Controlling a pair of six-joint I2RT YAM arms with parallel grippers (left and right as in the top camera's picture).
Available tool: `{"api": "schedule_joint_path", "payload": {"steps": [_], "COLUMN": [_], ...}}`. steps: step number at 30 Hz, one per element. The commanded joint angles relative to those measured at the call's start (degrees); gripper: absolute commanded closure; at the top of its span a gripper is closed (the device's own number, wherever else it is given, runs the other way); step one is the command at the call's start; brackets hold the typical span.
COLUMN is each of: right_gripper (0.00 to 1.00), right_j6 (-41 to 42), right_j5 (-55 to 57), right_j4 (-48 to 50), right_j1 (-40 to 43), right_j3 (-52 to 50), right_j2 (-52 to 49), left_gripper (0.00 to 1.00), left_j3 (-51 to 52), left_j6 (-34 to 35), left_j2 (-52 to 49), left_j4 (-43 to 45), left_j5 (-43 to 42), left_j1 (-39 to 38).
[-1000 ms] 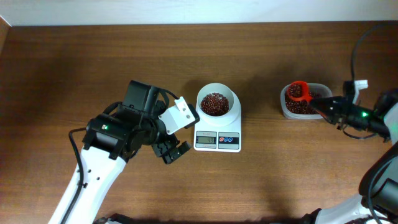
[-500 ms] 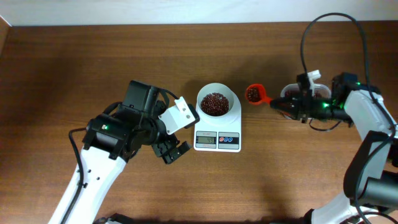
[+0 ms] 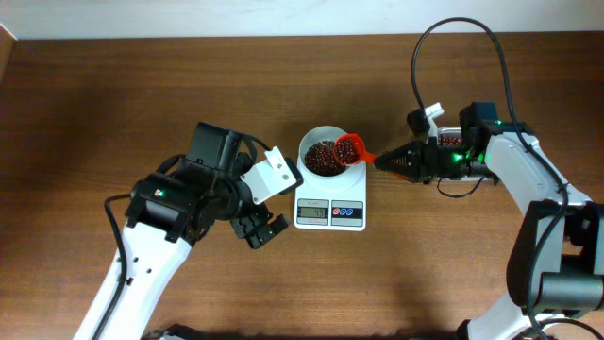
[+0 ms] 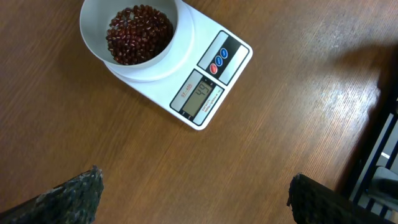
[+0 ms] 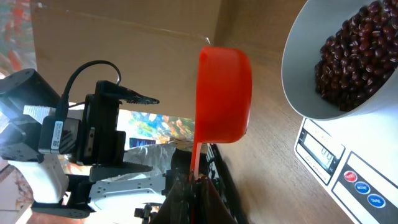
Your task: Scoop and weigh 50g on scale
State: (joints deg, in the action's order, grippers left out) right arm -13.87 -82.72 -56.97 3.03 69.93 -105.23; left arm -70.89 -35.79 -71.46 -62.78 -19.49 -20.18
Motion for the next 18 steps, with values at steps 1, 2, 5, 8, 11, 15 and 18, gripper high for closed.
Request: {"api": "schedule_joint_path", "payload": {"steps": [1, 2, 5, 8, 11, 15, 18], "right_gripper": [0.96, 0.96, 0.96, 0.96, 0.96, 0.96, 0.96], "right_j6": [-0.68, -0.68, -0.70, -0.68, -0.48, 7.26, 10.05], "right_j5": [-2.84, -2.82, -2.84, -2.84, -2.86, -2.80, -2.56], "right_j4": [0.28, 0.44, 0.44, 0.42, 1.31, 8.76, 11.63], "right_j1": [-0.50, -0.50, -0.50, -0.50, -2.32, -4.90, -5.95], "right_j3": [-0.24, -0.24, -0.24, -0.22, -0.22, -0.22, -0.22], "right_j2": [-0.63, -0.63, -0.63, -0.63, -0.63, -0.63, -0.63], "left_gripper": [0.01, 0.01, 0.01, 0.01, 0.01, 0.01, 0.01], "left_j3": [-0.48, -0.48, -0.48, -0.48, -0.48, -0.48, -0.48], "left_j6": [0.17, 0.17, 0.17, 0.17, 0.17, 0.17, 0.17], "left_j2": [0.87, 0.87, 0.87, 0.87, 0.87, 0.87, 0.87], "left_j4": [0.11, 0.11, 0.11, 0.11, 0.11, 0.11, 0.11], "left_j5": [-0.63, -0.63, -0.63, -0.63, -0.63, -0.63, -0.63], "left_j1": [0.11, 0.11, 0.11, 0.11, 0.11, 0.11, 0.11]}}
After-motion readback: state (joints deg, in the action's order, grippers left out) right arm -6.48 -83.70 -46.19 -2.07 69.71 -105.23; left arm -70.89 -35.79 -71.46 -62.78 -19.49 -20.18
